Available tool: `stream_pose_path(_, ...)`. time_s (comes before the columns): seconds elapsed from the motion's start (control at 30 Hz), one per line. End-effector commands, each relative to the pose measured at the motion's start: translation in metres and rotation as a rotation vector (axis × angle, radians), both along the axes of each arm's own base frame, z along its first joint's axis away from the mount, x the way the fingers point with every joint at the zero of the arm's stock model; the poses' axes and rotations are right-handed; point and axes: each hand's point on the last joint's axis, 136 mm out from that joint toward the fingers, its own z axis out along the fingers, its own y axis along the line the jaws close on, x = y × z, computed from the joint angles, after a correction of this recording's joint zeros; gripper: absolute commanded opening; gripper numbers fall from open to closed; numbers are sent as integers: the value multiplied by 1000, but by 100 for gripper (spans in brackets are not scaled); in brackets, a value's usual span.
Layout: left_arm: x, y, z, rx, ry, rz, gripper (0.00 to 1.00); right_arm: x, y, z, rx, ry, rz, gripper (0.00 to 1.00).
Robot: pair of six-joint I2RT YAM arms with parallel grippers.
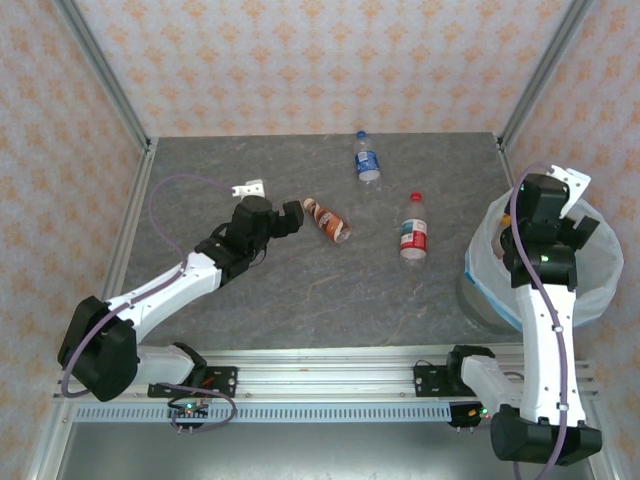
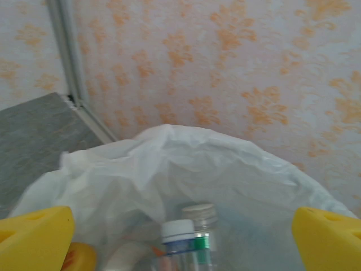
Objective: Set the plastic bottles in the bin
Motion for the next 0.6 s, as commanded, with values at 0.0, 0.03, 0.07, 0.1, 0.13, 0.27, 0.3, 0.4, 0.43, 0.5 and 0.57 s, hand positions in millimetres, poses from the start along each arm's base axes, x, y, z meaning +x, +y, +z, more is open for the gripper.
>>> stream_pose_path(0.0,0,6,-6,-21,15,30,100,7,21,11,64,-48,88,99)
stream_pose_path(0.03,0,6,-7,-23,17,31,100,9,25,13,67,-44,97,99)
stream_pose_path(0.07,0,6,-8,-24,18,33,100,11,28,14,70,-42,108,99)
stream_pose_path(0.1,0,7,-8,-24,20,35,100,14,33,15,72,-39,125,99)
stream_pose_path(0.13,0,7,-9,-24,20,35,100,17,40,18,74,-42,152,99)
stream_pose_path(0.27,0,10,-10,-26,25,44,100,29,70,28,90,-75,251,99)
stream_pose_path(0.3,-1,10,-10,-28,25,44,100,31,76,30,97,-77,269,99)
stream_pose_path(0.4,-1,10,-10,-37,25,45,100,45,110,32,137,-65,396,99)
stream_pose_path(0.43,-1,10,-9,-41,25,42,100,50,123,31,149,-53,443,99)
stream_pose_path(0.5,-1,9,-8,-46,25,37,100,58,143,27,152,-29,506,99)
stream_pose_path(0.57,-3,10,-6,-49,22,39,100,68,166,22,126,5,568,99)
